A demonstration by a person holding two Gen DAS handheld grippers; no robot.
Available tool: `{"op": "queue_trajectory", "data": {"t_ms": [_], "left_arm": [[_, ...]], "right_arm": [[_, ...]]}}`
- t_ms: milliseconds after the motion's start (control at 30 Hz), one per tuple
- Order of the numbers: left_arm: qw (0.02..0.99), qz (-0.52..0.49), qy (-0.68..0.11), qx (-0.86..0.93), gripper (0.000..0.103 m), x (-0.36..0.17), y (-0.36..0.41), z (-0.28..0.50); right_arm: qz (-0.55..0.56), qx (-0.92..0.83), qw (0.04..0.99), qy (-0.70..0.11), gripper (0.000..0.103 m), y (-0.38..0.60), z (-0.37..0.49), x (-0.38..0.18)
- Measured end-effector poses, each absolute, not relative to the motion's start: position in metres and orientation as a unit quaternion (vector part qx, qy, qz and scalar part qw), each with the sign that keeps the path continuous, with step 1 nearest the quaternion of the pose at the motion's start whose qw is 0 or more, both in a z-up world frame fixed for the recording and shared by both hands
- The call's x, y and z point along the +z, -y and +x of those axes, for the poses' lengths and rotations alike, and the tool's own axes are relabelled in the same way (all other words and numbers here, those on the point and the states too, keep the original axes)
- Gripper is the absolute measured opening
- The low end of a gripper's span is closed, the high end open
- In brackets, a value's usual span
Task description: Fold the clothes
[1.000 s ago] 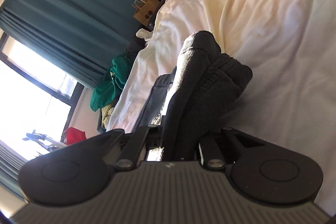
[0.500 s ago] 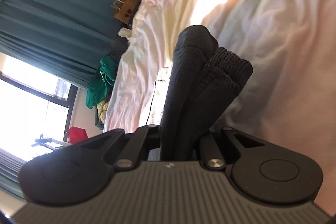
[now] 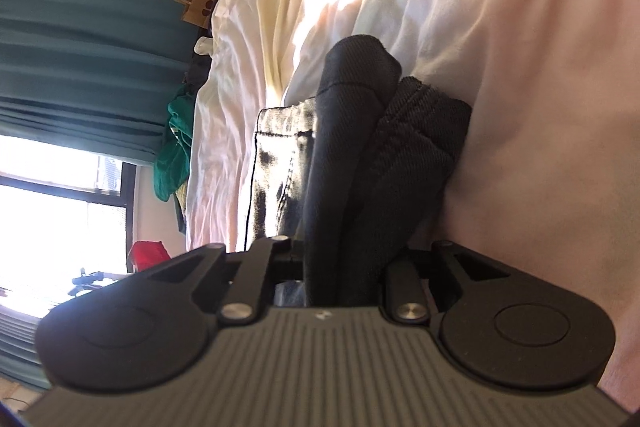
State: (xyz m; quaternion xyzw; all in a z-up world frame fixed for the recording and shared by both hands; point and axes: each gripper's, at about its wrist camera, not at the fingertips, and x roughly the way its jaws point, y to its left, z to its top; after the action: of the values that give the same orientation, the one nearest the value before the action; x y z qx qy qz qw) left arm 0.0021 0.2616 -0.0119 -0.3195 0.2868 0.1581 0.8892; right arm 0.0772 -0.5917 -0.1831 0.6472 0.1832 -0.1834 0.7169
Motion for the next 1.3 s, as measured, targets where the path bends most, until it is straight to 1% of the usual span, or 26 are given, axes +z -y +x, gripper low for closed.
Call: {"op": "queue_trajectory", "data": {"t_ms": [67, 133, 267, 367, 500, 567, 633, 767, 900, 1067, 1133, 1300], "left_arm": [[0.903, -0.286, -0.274, 0.167, 0.06, -0.002, -0.249, -0.004], [0.918, -0.245, -0.256, 0.175, 0.064, 0.009, -0.233, -0.006], [0.943, -0.178, -0.225, 0.166, 0.074, 0.028, -0.206, 0.001], [0.949, -0.169, -0.223, 0.144, 0.076, 0.031, -0.193, 0.009], [0.95, -0.163, -0.23, 0.13, 0.077, 0.026, -0.181, 0.024], [0.952, -0.151, -0.235, 0.124, 0.077, 0.021, -0.176, 0.034], [0.953, -0.143, -0.24, 0.115, 0.077, 0.014, -0.169, 0.046], [0.958, -0.115, -0.246, 0.095, 0.077, 0.001, -0.15, 0.065], [0.962, -0.084, -0.251, 0.07, 0.077, -0.013, -0.13, 0.085], [0.959, -0.047, -0.276, 0.051, 0.077, -0.038, -0.106, 0.109], [0.952, -0.026, -0.3, 0.048, 0.077, -0.053, -0.096, 0.118], [0.942, 0.032, -0.328, 0.061, 0.079, -0.079, -0.078, 0.131]], "right_arm": [[0.662, -0.178, 0.707, -0.177, 0.031, 0.595, 0.077, -0.187], [0.665, -0.175, 0.706, -0.172, 0.033, 0.598, 0.078, -0.189], [0.636, -0.186, 0.73, -0.168, 0.033, 0.603, 0.085, -0.186], [0.61, -0.182, 0.75, -0.182, 0.03, 0.609, 0.094, -0.189], [0.606, -0.181, 0.756, -0.169, 0.029, 0.613, 0.1, -0.194], [0.59, -0.184, 0.768, -0.167, 0.015, 0.613, 0.104, -0.189], [0.577, -0.185, 0.78, -0.159, 0.013, 0.613, 0.105, -0.18], [0.555, -0.179, 0.803, -0.127, 0.012, 0.61, 0.105, -0.153], [0.553, -0.179, 0.807, -0.105, 0.012, 0.612, 0.101, -0.142], [0.552, -0.198, 0.799, -0.132, 0.012, 0.618, 0.102, -0.158], [0.544, -0.204, 0.8, -0.146, 0.012, 0.619, 0.104, -0.164], [0.507, -0.209, 0.822, -0.155, 0.012, 0.61, 0.105, -0.159]]}}
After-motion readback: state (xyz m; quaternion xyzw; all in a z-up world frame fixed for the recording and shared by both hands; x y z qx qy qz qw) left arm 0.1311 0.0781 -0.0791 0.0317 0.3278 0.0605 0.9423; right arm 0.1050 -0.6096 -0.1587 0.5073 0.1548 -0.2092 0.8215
